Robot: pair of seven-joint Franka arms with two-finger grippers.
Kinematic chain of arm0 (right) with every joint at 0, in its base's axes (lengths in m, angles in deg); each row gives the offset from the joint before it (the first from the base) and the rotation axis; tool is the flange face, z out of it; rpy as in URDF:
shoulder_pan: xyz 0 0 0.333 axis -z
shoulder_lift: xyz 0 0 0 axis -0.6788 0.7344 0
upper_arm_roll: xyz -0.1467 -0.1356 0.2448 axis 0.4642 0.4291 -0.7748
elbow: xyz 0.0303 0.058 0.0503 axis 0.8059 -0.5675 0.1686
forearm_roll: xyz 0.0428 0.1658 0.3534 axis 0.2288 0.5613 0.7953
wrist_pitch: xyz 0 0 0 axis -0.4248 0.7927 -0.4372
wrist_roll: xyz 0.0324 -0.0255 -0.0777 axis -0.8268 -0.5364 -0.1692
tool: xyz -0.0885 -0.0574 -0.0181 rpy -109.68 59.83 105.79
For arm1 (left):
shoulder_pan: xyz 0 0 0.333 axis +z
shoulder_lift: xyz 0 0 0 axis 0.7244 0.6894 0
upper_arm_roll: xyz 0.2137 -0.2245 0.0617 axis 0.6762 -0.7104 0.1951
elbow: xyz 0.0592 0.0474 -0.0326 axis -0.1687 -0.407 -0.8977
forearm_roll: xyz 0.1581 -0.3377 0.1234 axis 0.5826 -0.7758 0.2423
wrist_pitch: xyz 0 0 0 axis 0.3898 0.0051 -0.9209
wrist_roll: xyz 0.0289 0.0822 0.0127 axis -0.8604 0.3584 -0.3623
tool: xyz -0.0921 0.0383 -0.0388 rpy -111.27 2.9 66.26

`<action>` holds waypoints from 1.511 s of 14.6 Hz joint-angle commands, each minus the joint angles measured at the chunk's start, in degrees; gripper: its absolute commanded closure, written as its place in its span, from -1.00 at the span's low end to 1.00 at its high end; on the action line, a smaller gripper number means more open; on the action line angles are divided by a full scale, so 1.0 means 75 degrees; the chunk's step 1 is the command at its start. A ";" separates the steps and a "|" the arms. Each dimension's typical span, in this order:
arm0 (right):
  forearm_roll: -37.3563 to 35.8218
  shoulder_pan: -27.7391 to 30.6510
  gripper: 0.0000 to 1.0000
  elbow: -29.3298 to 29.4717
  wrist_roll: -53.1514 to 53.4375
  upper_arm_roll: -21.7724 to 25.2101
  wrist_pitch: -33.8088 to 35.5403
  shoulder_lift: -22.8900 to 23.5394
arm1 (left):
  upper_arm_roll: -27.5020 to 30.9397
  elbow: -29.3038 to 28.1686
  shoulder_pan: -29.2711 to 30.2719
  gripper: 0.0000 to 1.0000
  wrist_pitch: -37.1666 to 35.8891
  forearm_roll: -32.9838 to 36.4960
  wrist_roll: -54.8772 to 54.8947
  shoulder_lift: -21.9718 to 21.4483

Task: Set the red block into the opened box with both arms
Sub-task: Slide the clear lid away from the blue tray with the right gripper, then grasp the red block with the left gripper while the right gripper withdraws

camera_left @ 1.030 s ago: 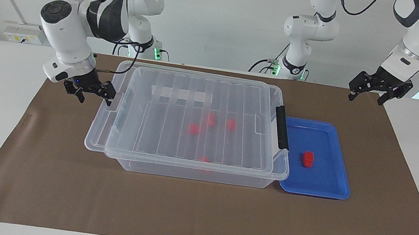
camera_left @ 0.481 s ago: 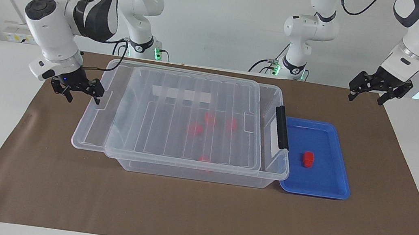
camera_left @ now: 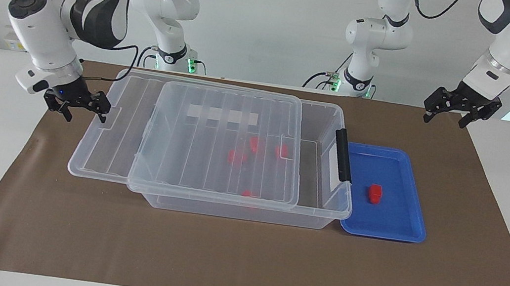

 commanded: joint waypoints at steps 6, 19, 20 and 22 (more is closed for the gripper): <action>0.0006 0.0671 -1.00 -0.0063 -0.1053 -0.0057 -0.0133 -0.0043 | 0.0028 -0.2302 -0.0484 -1.00 0.2500 -0.0071 0.0069 -0.0276; 0.0006 0.0824 -1.00 0.0043 -0.1370 -0.0057 -0.0086 -0.0019 | 0.0028 -0.4051 -0.0731 -1.00 0.6522 -0.0059 0.0419 0.1446; 0.0006 0.0800 -1.00 0.0043 -0.1358 -0.0057 -0.0074 -0.0019 | 0.0028 -0.4062 -0.0719 -1.00 0.6547 -0.0059 0.0653 0.1528; 0.0017 0.0742 -1.00 0.0147 -0.1311 -0.0069 0.0019 0.0004 | 0.0016 -0.4156 -0.0672 -1.00 0.6617 -0.0059 0.0994 0.1622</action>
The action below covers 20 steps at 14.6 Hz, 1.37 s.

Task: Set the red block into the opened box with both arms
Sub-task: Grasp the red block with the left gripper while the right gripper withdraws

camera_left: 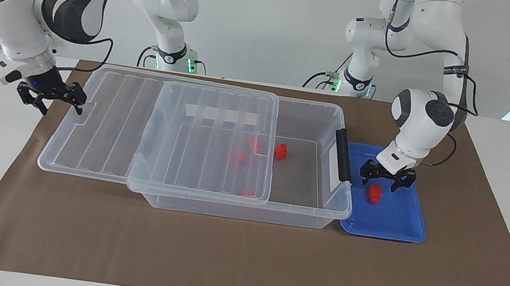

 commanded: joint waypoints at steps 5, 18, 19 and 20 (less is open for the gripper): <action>0.0018 -0.0767 -1.00 0.1656 0.1125 -0.0053 0.1732 0.0156 | 0.0072 -0.0218 0.0004 -0.73 0.0657 -0.0048 0.0501 0.0240; -0.0157 -0.0911 -1.00 0.2539 0.1972 -0.0041 0.4302 -0.0499 | 0.0095 0.0671 0.0016 1.00 -0.1916 -0.0059 0.0407 -0.1141; -0.0193 -0.0875 -1.00 0.2504 0.1960 -0.0053 0.4256 -0.0512 | 0.0084 0.0893 0.0005 1.00 -0.2281 -0.0059 0.0384 -0.1305; -0.0263 -0.0910 -1.00 0.2515 0.1960 -0.0053 0.4210 -0.0489 | 0.0095 0.1000 -0.0030 1.00 -0.2551 -0.0059 0.0372 -0.1504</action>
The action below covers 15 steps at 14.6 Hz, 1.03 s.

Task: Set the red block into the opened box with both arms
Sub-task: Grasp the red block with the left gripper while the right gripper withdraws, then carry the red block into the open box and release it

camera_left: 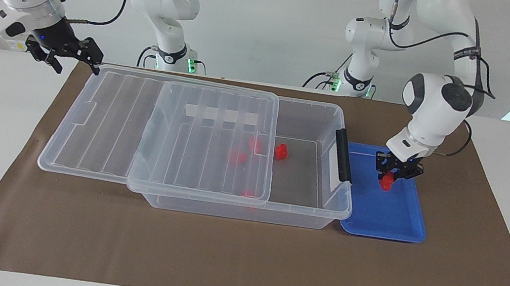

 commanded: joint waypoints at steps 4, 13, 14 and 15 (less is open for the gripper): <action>-0.0525 -0.0051 -1.00 0.0006 0.0094 -0.0071 0.0020 -0.0128 | -0.0490 0.0510 -0.0221 1.00 -0.1454 -0.0036 -0.0676 -0.0904; -0.0454 -0.0320 -1.00 0.0052 0.0164 -0.0036 -0.0144 0.0058 | -0.1137 0.0722 -0.1978 1.00 -0.0216 0.0923 -0.4331 0.0195; -0.0454 -0.0344 -1.00 0.0134 0.0303 -0.0036 -0.0097 0.0129 | -0.1137 0.0757 -0.2060 1.00 0.0008 0.0960 -0.4556 0.0441; -0.0454 -0.0356 -1.00 0.0181 0.0374 -0.0048 -0.0074 0.0152 | -0.1137 0.0827 -0.2131 1.00 0.0126 0.0960 -0.4593 0.0652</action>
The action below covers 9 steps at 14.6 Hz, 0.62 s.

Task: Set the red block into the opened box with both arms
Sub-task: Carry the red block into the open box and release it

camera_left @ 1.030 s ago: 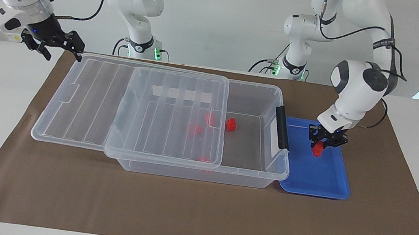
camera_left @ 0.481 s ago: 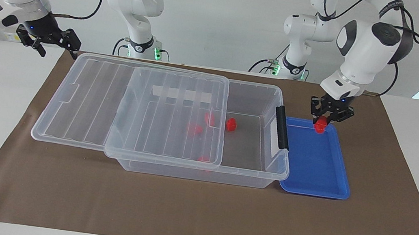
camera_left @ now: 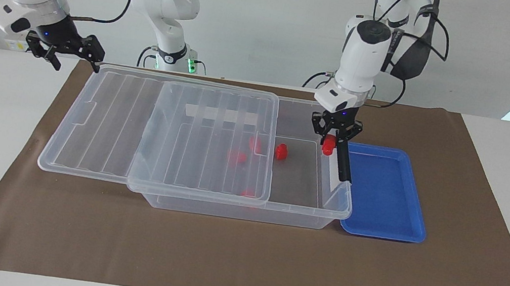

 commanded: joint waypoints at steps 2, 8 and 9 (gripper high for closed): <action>-0.0057 -0.0014 -1.00 0.0151 0.0249 0.0000 -0.0063 0.0115 | 0.0093 0.0306 -0.0187 1.00 0.0612 0.0243 -0.0369 0.0983; -0.0104 0.0009 -1.00 0.0655 0.0249 -0.0023 0.0183 0.0502 | 0.0105 0.0399 -0.0304 1.00 0.1807 0.0243 -0.0827 0.2095; -0.0104 0.0032 -1.00 0.0643 0.0249 -0.0035 0.0206 0.0479 | 0.0093 0.0411 -0.0305 1.00 0.1949 0.0243 -0.0827 0.2225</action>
